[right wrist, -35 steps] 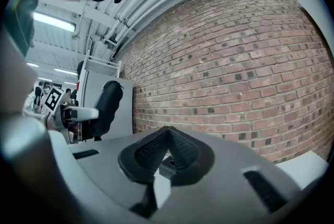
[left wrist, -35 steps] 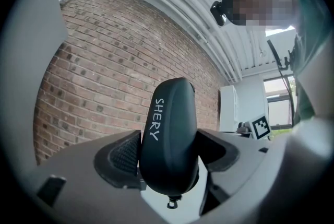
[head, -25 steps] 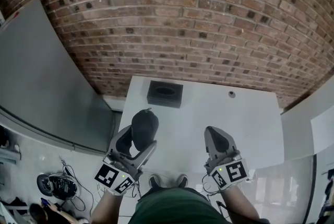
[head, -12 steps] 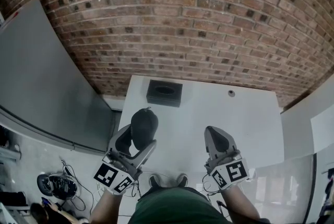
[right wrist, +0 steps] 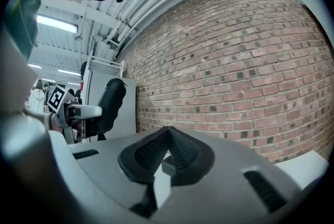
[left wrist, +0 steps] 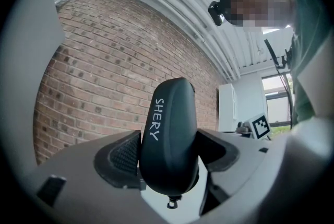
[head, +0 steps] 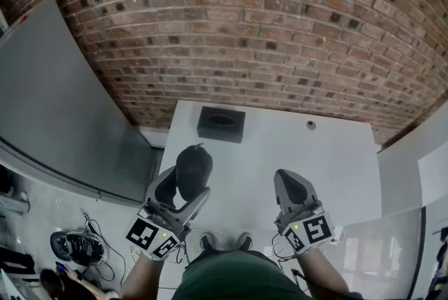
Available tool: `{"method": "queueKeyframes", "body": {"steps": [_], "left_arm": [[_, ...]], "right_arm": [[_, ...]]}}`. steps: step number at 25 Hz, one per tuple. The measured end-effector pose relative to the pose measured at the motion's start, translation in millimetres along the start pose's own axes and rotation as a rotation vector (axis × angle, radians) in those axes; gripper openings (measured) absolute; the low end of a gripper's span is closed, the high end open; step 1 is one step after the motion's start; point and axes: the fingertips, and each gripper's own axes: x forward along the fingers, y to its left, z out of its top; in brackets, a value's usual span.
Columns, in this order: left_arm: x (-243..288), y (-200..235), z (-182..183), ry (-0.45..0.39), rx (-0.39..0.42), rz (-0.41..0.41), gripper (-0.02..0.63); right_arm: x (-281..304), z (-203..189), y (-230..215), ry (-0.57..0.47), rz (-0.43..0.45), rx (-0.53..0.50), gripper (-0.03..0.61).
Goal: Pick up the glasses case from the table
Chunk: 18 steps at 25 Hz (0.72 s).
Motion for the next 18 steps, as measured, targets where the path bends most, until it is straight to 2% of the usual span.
{"method": "queueKeyframes", "body": {"steps": [18], "left_arm": [[9.3,-25.8,-4.8,0.006,0.020,0.028,0.324]], "right_arm": [[-20.2,0.5,-21.5,-0.011,0.024,-0.004,0.000]]}}
